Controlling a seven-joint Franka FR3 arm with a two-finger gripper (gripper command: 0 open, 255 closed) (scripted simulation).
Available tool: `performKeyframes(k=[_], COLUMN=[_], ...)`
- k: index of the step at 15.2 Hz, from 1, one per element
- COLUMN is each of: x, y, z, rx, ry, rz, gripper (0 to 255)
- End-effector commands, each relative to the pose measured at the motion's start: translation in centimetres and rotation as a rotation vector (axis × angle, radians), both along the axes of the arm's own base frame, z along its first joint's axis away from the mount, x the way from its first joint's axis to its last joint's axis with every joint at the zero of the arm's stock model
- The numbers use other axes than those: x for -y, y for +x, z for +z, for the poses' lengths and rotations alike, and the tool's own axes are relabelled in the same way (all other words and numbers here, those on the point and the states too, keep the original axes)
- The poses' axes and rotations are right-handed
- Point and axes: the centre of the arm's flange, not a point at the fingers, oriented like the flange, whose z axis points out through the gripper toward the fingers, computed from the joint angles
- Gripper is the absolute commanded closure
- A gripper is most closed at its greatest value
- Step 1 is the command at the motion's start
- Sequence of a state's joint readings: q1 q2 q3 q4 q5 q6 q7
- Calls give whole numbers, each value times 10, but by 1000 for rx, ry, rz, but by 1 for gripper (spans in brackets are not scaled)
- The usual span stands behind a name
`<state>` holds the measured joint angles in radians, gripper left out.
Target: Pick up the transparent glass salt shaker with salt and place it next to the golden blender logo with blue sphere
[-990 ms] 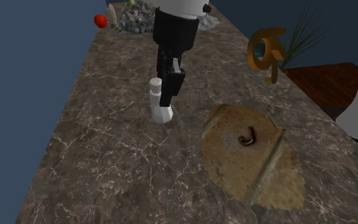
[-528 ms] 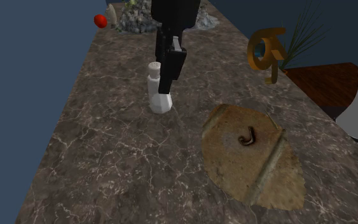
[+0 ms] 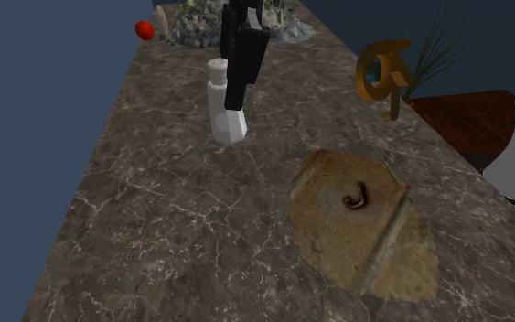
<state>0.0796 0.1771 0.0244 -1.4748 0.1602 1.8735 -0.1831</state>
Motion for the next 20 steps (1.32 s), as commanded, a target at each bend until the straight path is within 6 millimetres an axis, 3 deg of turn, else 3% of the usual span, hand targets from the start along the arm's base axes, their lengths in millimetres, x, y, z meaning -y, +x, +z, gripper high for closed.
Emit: performKeyframes(k=[1, 14, 20], x=[0, 0, 72], y=[0, 0, -33], z=[11, 78, 78], rx=[0, 0, 0], ry=[0, 0, 0], rz=[0, 0, 0], gripper=[255, 255, 255])
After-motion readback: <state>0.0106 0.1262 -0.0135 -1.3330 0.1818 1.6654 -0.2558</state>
